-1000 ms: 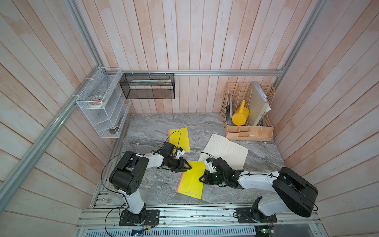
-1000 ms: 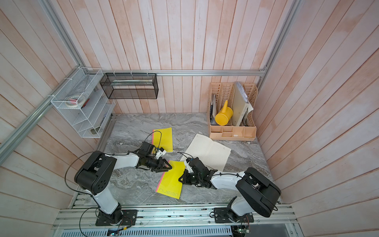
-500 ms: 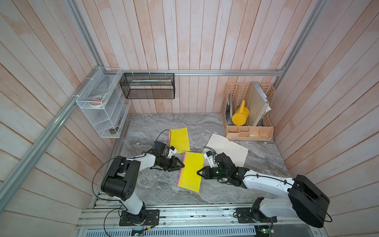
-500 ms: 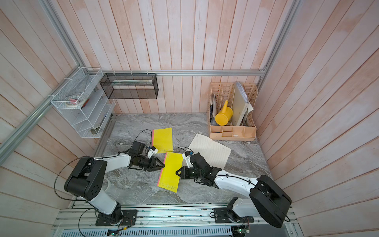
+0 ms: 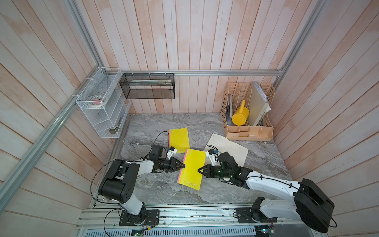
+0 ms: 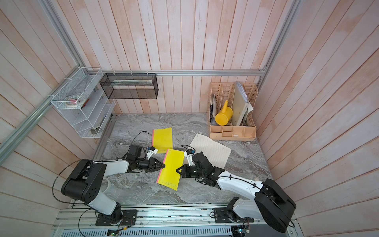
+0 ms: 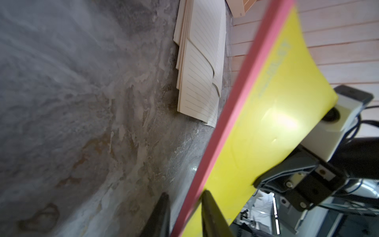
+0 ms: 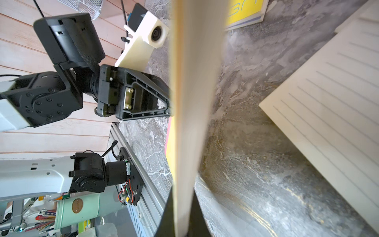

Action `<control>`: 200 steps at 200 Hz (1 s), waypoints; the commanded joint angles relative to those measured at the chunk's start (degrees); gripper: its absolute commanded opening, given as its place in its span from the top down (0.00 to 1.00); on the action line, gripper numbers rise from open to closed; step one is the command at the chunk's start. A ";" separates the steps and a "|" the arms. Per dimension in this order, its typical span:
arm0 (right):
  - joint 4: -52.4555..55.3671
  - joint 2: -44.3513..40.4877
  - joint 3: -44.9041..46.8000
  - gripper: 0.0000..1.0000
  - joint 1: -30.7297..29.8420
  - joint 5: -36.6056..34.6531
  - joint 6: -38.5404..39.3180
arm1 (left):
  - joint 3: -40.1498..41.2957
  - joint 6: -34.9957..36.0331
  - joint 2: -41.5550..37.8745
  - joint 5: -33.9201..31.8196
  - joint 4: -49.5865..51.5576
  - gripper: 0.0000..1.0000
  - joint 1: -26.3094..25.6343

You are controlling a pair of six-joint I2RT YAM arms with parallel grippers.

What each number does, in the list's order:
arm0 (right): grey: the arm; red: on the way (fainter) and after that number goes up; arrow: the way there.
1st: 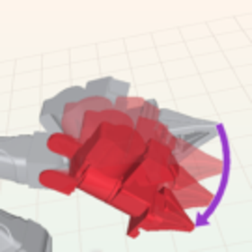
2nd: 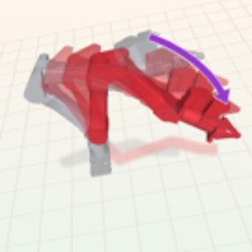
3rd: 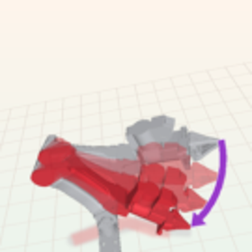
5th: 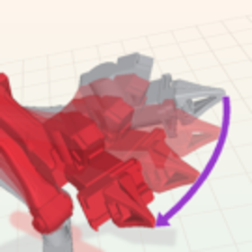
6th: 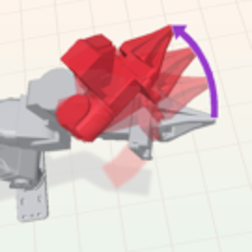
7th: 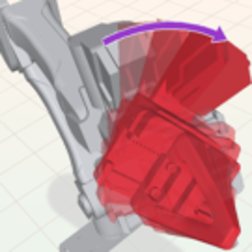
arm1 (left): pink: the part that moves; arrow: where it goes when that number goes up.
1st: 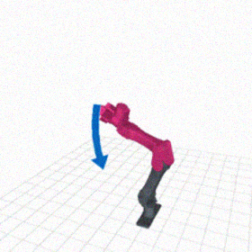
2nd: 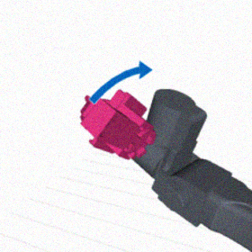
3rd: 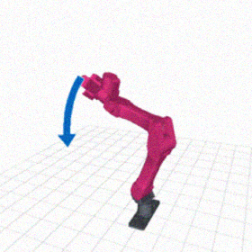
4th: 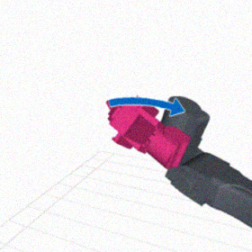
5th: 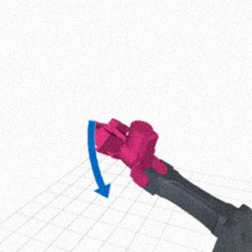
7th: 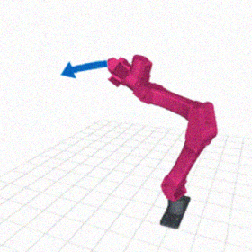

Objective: Close the notebook
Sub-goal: Pick up the notebook from the center of the board.

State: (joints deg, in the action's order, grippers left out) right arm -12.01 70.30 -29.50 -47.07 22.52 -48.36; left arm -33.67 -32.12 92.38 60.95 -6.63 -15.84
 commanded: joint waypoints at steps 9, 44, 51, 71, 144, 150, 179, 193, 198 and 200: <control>-3.18 -0.47 1.01 1.00 0.35 0.40 0.40 | -0.47 -2.25 -3.01 4.62 -4.93 0.95 -0.62; -2.69 0.81 -0.16 1.00 2.09 0.08 1.80 | -1.66 -2.02 -3.67 6.18 -3.65 1.00 -0.69; -2.16 1.12 -1.05 1.00 2.68 0.26 2.56 | -2.00 -2.24 -3.90 6.29 -3.64 1.00 -0.69; 0.97 1.92 -4.85 0.60 4.39 0.18 5.56 | -5.40 -0.64 -3.95 5.70 0.89 1.00 -0.68; 16.52 -1.07 -13.88 0.14 7.91 -7.27 13.64 | -24.50 2.15 -1.32 0.94 16.36 1.00 1.49; 17.24 -2.01 -13.56 0.12 7.95 -8.33 13.64 | -25.72 2.30 -0.80 0.67 17.15 1.00 1.93; 18.84 -7.32 -9.84 0.02 8.47 -14.59 12.61 | -30.37 2.42 1.61 0.46 18.31 1.00 4.07; 18.77 -10.43 -7.88 0.02 9.50 -15.27 12.07 | -32.50 2.40 2.95 -0.69 19.05 1.00 4.91; 18.69 -11.35 -7.26 0.02 9.93 -15.24 11.90 | -33.25 2.62 3.42 -1.07 19.40 1.00 5.23; 18.62 -11.75 -7.00 0.02 10.03 -15.23 11.82 | -33.53 2.66 3.64 -1.24 19.49 1.00 5.32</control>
State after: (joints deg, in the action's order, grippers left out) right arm 4.01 62.54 -39.53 -38.61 11.64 -36.29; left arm -63.48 -31.03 93.78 61.17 10.39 -11.88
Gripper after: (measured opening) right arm 0.980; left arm 0.077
